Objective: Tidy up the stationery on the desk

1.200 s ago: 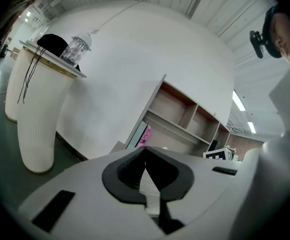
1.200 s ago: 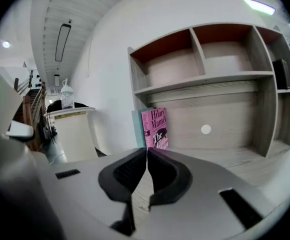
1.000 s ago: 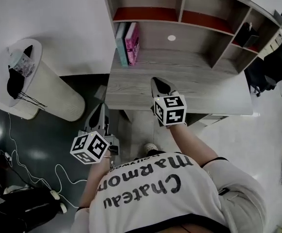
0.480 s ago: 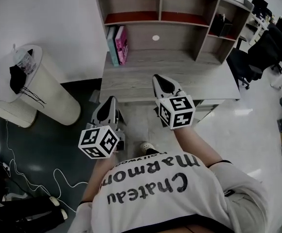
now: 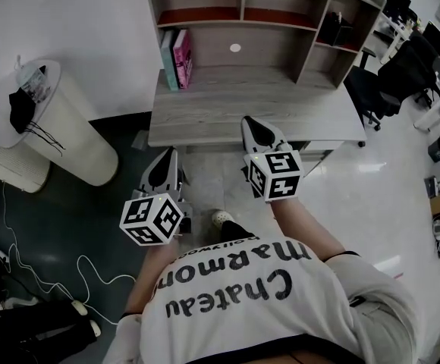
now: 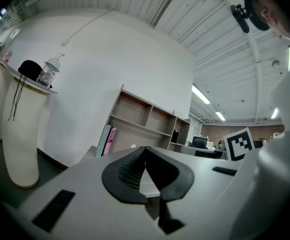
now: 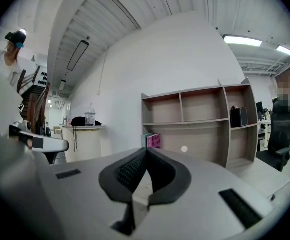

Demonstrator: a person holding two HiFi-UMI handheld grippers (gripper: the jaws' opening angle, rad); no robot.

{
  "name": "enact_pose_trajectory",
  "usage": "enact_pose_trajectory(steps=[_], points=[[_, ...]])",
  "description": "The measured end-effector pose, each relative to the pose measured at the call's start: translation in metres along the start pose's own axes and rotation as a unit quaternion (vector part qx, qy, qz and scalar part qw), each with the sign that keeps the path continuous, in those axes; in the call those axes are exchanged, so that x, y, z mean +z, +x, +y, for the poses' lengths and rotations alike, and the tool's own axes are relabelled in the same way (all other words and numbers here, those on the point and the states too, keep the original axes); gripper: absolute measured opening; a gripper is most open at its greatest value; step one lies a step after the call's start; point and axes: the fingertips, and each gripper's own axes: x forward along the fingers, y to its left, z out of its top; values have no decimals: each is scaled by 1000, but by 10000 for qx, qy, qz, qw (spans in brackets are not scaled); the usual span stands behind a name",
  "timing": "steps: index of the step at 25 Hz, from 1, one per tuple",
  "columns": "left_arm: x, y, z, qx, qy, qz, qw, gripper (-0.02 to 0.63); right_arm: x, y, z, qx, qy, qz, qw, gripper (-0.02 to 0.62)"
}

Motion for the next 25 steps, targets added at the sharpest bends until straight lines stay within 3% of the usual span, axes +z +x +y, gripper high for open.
enact_pose_trajectory(steps=[9, 25], points=[[-8, -16, 5, 77, -66, 44, 9999, 15, -10, -10, 1, -203, 223, -28, 9995, 12], [-12, -41, 1, 123, -146, 22, 9998, 17, -18, -29, 12, -237, 111, 123, 9996, 12]])
